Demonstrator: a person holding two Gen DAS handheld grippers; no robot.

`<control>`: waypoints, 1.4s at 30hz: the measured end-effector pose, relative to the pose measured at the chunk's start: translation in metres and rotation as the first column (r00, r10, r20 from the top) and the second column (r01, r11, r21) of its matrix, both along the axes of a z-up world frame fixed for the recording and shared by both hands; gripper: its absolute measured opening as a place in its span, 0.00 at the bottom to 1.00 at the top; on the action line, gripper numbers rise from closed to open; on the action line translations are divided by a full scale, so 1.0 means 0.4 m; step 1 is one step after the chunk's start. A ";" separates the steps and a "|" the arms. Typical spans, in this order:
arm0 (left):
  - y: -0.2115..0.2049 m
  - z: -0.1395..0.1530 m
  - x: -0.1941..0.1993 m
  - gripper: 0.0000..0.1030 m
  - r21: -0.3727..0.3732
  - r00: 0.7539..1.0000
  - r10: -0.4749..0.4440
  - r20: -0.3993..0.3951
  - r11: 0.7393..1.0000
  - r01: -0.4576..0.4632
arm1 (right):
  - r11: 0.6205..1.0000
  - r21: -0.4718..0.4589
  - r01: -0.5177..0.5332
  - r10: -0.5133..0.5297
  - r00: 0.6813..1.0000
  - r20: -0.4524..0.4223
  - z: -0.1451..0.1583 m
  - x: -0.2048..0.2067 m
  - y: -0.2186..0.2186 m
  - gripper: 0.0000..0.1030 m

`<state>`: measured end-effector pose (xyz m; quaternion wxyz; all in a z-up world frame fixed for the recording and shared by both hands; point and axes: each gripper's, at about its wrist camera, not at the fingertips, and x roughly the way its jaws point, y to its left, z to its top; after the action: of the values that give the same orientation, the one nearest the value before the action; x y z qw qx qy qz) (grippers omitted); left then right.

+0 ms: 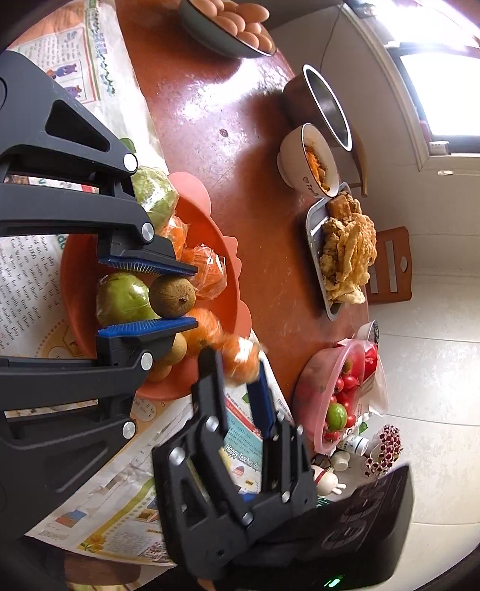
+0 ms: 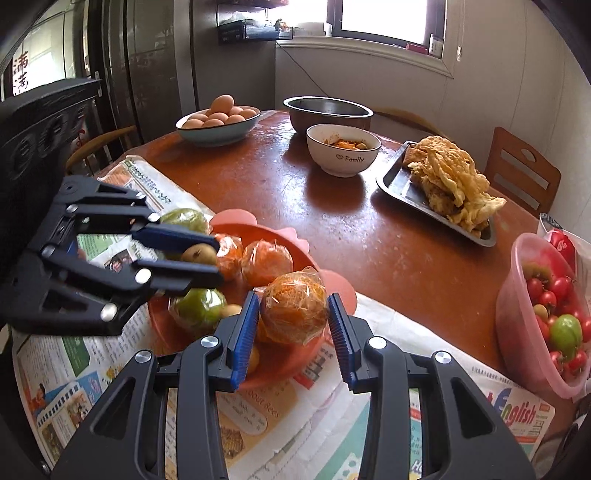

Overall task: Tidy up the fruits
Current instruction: 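Carry the wrapped orange and brown fruit onto the orange plate and open both tools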

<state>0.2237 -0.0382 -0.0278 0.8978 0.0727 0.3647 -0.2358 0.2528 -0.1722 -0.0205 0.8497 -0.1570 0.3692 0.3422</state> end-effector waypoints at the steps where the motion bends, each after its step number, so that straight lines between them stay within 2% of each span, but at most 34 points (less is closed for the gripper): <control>1: 0.001 -0.001 0.004 0.15 -0.002 1.000 0.001 -0.001 1.000 -0.001 | 1.000 0.000 -0.001 0.001 1.000 -0.001 0.000 -0.005 -0.002 0.36; 16: -0.008 -0.003 0.031 0.15 -0.003 1.000 -0.025 0.005 1.000 0.025 | 0.999 -0.016 -0.028 0.028 0.999 -0.015 -0.026 -0.052 -0.005 0.36; 32: -0.024 -0.017 0.043 0.15 0.012 0.999 -0.049 -0.005 0.999 0.049 | 0.999 -0.008 -0.032 0.032 0.999 -0.032 -0.046 -0.044 -0.003 0.36; 42: -0.036 -0.024 0.039 0.15 0.054 0.998 -0.056 0.007 0.997 0.056 | 0.999 -0.009 -0.033 0.033 0.999 -0.026 -0.052 -0.043 0.000 0.37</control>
<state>0.2392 -0.0525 -0.0375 0.8902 0.1079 0.3647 -0.2508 0.2358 -0.1722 -0.0415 0.8382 -0.1628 0.3792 0.3565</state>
